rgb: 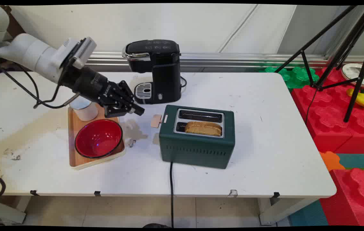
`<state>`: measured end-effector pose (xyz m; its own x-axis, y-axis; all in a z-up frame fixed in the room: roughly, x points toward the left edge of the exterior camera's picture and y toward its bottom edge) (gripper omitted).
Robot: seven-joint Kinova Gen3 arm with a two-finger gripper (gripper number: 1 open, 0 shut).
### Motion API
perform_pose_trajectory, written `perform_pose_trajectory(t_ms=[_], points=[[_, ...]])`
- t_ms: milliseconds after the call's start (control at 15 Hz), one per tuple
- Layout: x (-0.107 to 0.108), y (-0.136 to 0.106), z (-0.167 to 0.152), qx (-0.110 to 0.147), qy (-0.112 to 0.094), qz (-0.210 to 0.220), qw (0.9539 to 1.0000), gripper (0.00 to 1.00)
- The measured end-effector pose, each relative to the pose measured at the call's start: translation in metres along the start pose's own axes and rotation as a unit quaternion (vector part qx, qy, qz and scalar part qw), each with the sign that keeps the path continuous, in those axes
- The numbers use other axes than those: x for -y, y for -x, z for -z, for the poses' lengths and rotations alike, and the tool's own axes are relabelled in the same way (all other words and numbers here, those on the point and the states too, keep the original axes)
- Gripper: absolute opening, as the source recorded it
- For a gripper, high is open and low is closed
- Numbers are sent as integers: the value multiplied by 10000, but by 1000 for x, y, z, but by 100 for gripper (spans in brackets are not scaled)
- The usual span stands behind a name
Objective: Press the toaster switch
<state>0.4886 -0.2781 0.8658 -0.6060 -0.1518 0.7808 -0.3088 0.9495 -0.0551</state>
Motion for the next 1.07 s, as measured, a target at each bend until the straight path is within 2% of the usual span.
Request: perform_pose_trajectory(t_ms=[1067], points=[[6,-6,-41,25,56,46,10000,0]])
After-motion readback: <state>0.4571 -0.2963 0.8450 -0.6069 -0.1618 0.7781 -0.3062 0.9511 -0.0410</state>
